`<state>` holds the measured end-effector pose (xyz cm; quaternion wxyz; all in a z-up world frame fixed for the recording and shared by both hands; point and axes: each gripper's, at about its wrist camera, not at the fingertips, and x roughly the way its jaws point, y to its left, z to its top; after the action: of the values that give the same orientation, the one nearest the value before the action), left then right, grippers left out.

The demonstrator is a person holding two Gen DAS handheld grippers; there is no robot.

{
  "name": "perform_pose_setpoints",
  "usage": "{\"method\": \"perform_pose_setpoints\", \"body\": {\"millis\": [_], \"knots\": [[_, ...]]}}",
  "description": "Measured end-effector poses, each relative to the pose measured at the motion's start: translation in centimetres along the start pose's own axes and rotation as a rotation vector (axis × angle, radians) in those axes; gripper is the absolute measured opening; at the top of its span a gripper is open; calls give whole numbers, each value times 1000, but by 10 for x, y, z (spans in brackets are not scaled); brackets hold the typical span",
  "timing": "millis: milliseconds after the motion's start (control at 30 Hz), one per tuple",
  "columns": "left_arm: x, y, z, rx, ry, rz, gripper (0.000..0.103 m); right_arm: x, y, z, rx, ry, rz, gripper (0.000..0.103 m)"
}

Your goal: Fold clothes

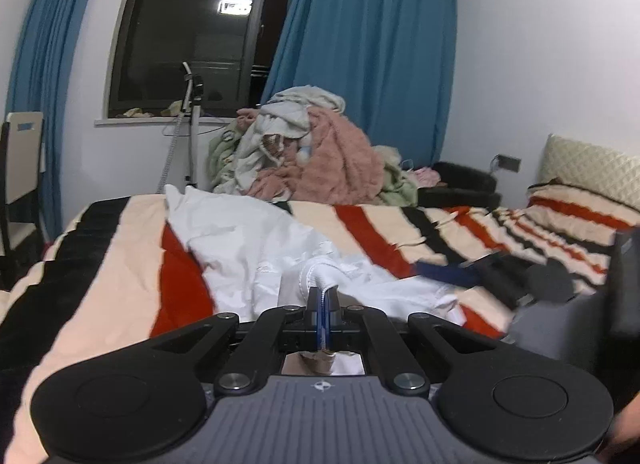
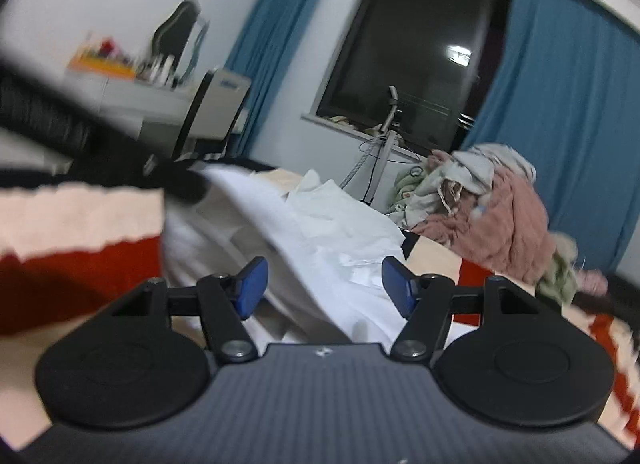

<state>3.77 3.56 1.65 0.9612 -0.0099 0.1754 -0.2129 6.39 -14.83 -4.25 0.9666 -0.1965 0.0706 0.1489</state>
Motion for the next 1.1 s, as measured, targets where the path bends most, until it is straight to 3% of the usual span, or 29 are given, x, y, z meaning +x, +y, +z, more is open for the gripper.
{"method": "perform_pose_setpoints", "body": {"millis": [133, 300, 467, 567, 633, 733, 800, 933, 1000, 1100], "knots": [[-5, -9, 1, 11, -18, -47, 1, 12, -4, 0, 23, -28, -51, 65], [-5, -18, -2, 37, -20, -101, 1, 8, -45, 1, 216, -56, -184, 65], [-9, -22, -4, 40, -43, -113, 1, 17, -77, -12, 290, 55, -313, 65], [-11, -19, -3, 20, -57, -103, 1, 25, -90, -25, 339, 162, -323, 65], [-12, -16, -1, 2, -68, -93, 1, 24, -98, -26, 354, 183, -343, 65], [-15, -10, 1, -35, -89, -81, 1, 3, -104, -14, 304, 109, -461, 66], [-18, -5, 3, -64, -106, -85, 1, -18, -104, -6, 266, 6, -538, 78], [-29, -1, 8, -105, -165, -109, 1, -40, -100, 2, 193, -103, -612, 81], [-32, 1, 9, -118, -174, -103, 1, -34, -98, -3, 178, -43, -594, 81], [-33, 4, 9, -135, -166, -87, 1, -2, -98, -23, 206, 193, -477, 81]]}}
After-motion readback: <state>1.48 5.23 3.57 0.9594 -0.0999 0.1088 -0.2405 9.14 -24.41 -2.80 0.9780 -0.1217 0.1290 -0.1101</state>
